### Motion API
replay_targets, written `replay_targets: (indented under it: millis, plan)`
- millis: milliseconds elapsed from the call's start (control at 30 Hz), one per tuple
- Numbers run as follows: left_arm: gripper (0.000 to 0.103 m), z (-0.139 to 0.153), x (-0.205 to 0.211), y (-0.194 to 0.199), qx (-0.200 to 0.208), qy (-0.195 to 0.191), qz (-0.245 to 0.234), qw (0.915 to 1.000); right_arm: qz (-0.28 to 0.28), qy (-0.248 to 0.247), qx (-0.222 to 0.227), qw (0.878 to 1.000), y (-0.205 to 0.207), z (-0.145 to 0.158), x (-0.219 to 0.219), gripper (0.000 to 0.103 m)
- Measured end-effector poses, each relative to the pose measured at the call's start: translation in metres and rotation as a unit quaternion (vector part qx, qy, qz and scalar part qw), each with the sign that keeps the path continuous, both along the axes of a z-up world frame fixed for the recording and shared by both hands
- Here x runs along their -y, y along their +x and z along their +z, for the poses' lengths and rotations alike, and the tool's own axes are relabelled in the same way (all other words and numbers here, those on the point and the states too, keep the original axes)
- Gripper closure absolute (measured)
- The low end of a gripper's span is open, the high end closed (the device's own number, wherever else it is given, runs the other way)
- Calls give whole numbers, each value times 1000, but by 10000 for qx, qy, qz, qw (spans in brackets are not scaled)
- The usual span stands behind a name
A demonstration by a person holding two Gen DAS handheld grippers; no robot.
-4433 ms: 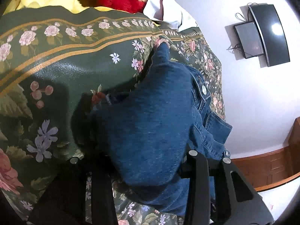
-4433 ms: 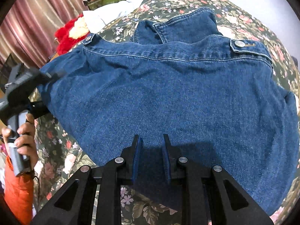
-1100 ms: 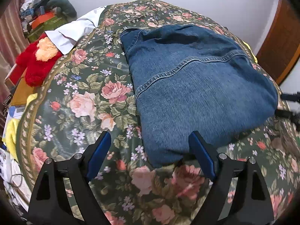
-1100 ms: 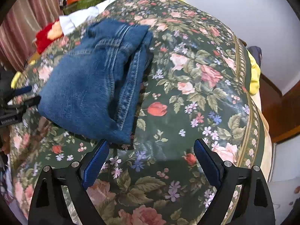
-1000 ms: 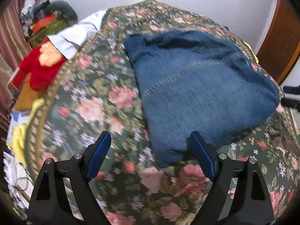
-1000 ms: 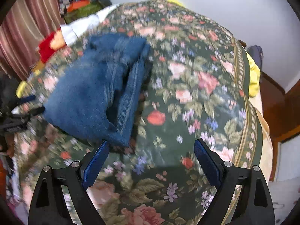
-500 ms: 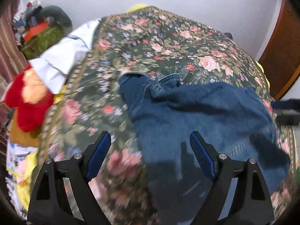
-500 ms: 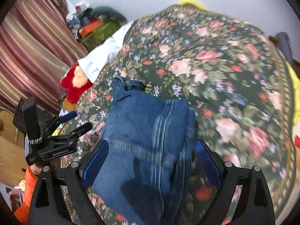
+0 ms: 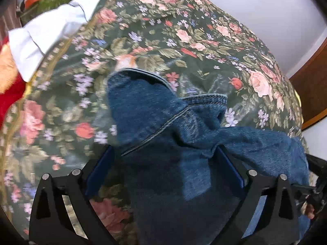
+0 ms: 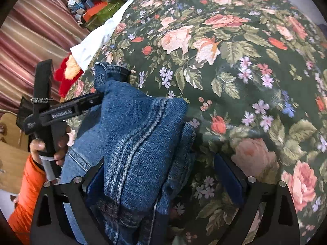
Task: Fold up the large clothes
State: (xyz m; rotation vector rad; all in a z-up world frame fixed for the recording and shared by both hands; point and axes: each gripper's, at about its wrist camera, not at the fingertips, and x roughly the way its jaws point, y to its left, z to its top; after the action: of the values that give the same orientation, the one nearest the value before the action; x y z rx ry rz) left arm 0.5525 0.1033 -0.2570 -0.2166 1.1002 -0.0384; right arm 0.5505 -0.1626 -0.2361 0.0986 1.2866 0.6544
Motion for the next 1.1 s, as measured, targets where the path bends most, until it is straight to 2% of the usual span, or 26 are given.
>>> replay_targets:
  millis: [133,200,333,433,567,667,733,867,967,1000,1100]
  plan:
    - [6,18,-6,-19,111,728,39,9973,-123,-213,155,9996,-9,6,3,6]
    - [6,31,-8,-35,224,1083,-114,9938,-189,-264,205,9993,-13,11,8,6]
    - [6,54,-12,-65,549,1382,-340,9883,-368,-431,310,9979,-27,25,18,5]
    - [6,72,-12,-91,833,1353,-519,9859,-418,-662,619,9950,-43,46,19,5]
    - [6,82,-14,-117,972,978,-566,9888,-237,-748,916,9927,-66,70,14,5]
    - [5,76,-18,-128,902,389,-500,9939,-150,-651,1024,9925,-82,80,11,5]
    - [5,64,-19,-127,719,-43,-483,9962,-100,-486,916,9946,-87,78,8,5]
    - [6,33,-24,-119,235,-772,-324,9962,-113,-315,396,9987,-86,54,5,5]
    - [8,14,-29,-113,128,-1244,-15,9921,-233,-273,35,9993,-76,31,7,5]
    - [8,7,-27,-109,78,-1519,-55,9883,-239,-191,-27,9995,-74,28,8,5]
    - [8,-5,-21,-100,9,-1693,-114,9855,-226,148,-229,9994,-63,17,11,5]
